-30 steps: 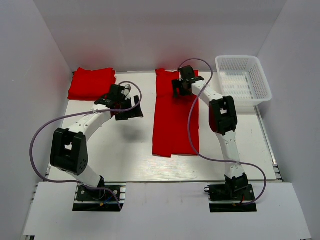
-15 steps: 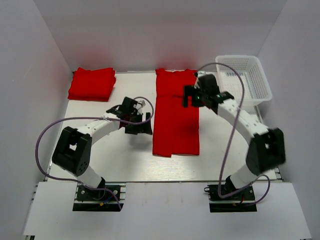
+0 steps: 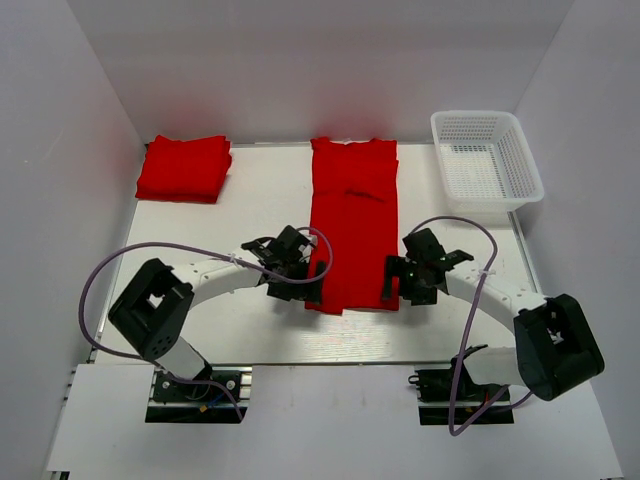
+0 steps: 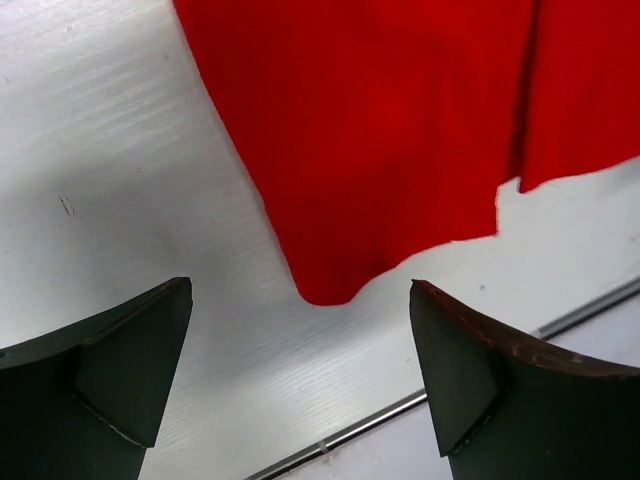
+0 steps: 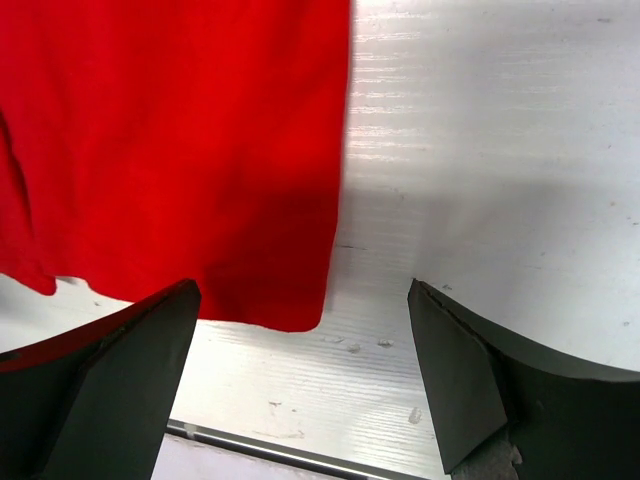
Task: Fold and stack the t-shirts
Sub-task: Grab the bottom of the folded rectangular tshirt with both arms, then fold the folded rectangular tshirt in 1/3 of the way
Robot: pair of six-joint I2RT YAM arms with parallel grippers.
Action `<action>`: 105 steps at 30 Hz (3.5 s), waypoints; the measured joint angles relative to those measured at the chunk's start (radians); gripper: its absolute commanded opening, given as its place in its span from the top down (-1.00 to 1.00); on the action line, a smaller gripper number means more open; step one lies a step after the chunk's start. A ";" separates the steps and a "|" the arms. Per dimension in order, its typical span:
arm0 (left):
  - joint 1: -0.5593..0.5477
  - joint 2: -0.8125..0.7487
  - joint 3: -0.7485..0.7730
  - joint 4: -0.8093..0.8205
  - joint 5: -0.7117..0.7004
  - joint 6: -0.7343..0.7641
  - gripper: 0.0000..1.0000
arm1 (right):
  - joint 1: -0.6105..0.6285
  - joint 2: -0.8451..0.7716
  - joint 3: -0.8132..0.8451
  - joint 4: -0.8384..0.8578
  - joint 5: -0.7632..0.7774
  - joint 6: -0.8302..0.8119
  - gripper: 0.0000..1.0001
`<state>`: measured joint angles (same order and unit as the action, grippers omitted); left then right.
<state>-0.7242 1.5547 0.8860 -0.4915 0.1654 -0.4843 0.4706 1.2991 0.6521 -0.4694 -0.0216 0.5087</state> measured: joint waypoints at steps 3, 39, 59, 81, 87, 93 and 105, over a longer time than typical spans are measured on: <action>-0.020 0.024 0.005 -0.003 -0.040 -0.013 -1.00 | 0.003 -0.011 0.000 -0.003 0.006 0.020 -0.81; -0.137 0.156 0.109 0.001 -0.143 -0.014 1.00 | 0.010 -0.027 -0.082 0.052 -0.068 0.063 1.00; -0.100 0.207 0.399 -0.177 -0.142 -0.109 1.00 | 0.008 -0.063 0.008 -0.009 -0.040 -0.010 1.00; 0.141 0.362 0.657 -0.100 -0.083 0.013 1.00 | -0.068 0.263 0.493 -0.009 0.171 -0.113 1.00; 0.190 0.439 0.731 -0.071 -0.040 0.043 1.00 | -0.104 0.340 0.588 -0.022 0.184 -0.150 1.00; 0.222 0.487 0.752 -0.055 -0.008 0.061 1.00 | -0.127 0.412 0.668 -0.031 0.163 -0.179 1.00; 0.257 0.545 0.818 0.006 0.068 0.109 1.00 | -0.162 0.518 0.769 -0.036 0.110 -0.229 1.00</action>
<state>-0.4675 2.0998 1.7042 -0.4854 0.2333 -0.3752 0.3088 1.8168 1.4208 -0.5056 0.0887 0.2802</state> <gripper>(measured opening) 0.020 0.008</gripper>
